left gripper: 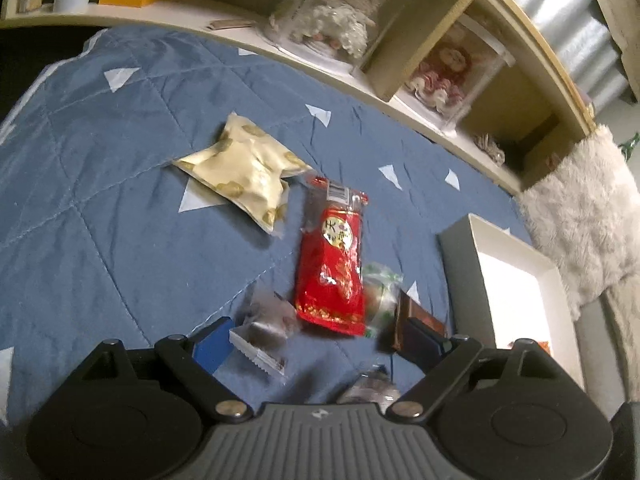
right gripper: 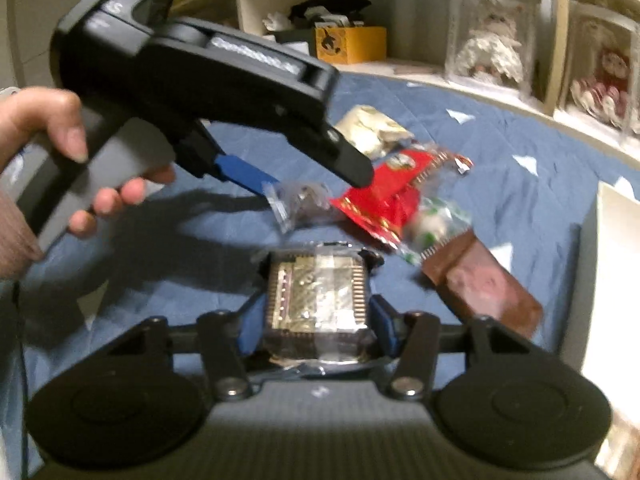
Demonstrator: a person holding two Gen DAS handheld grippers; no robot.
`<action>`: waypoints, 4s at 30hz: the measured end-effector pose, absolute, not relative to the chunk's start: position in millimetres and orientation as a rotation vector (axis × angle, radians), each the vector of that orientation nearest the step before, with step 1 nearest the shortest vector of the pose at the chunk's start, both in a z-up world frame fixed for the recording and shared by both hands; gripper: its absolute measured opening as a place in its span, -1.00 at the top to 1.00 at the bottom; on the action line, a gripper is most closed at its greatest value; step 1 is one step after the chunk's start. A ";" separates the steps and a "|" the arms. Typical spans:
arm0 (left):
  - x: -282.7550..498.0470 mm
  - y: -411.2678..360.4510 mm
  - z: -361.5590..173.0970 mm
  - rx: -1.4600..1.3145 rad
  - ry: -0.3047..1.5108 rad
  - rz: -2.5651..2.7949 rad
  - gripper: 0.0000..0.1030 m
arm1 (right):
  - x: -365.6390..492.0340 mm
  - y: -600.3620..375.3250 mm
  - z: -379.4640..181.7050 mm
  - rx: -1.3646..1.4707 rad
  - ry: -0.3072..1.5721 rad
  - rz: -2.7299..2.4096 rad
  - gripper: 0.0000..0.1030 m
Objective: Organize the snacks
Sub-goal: 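Grasp the silver-wrapped square cake with the right tool while the left grasps the clear-wrapped brown candy, then carry the silver cake and clear candy in both tools over the white tray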
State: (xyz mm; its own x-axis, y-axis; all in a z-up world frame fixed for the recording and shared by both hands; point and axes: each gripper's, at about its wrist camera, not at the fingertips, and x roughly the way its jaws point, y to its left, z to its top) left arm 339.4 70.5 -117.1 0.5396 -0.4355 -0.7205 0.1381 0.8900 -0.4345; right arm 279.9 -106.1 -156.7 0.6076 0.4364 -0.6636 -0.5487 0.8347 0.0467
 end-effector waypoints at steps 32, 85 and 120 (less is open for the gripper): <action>338.3 45.9 -127.1 -0.100 0.986 -0.181 -0.28 | 199.5 -122.0 -147.2 -0.058 0.947 0.431 -0.46; 245.4 2.4 -17.6 -0.205 0.705 -0.280 0.40 | 201.1 -204.4 -65.9 0.084 0.679 0.236 -0.13; 313.4 -152.7 -73.3 -0.210 0.812 -0.534 0.40 | 241.9 -428.9 -94.3 0.164 0.635 -0.197 -0.13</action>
State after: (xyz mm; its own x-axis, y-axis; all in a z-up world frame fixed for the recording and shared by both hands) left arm 313.4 -152.7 -73.3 0.5655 -0.5290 -0.6327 0.3723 0.8483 -0.3765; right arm 241.9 -428.9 -94.3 0.7877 -0.1323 -0.6017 0.2324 0.9683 0.0912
